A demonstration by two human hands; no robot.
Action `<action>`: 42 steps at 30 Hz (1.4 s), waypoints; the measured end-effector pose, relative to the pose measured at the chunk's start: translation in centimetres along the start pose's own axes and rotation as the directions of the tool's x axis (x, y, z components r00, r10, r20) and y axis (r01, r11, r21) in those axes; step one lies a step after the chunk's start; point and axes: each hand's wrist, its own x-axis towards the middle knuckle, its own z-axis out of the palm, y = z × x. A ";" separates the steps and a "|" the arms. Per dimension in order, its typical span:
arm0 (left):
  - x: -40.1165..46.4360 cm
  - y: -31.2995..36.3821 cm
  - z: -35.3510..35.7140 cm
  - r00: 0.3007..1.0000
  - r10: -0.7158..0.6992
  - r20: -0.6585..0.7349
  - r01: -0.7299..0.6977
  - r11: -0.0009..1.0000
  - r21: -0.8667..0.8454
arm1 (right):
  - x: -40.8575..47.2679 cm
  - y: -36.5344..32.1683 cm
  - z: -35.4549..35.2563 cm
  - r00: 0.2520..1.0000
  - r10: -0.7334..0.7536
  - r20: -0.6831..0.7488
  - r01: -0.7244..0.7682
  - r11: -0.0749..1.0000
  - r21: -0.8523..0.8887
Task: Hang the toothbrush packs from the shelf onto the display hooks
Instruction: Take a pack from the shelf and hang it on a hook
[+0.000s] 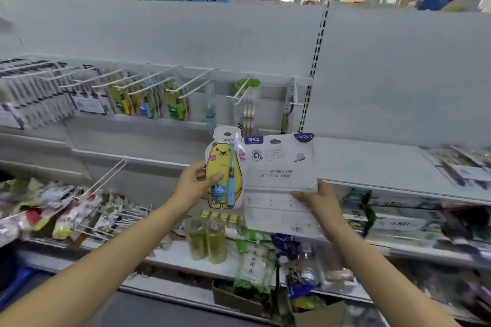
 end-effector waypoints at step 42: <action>17.1 -1.3 -39.1 0.988 0.155 0.010 -0.154 0.987 -0.036 | 3.9 -5.8 38.9 0.996 -0.013 -0.083 0.010 0.999 -0.039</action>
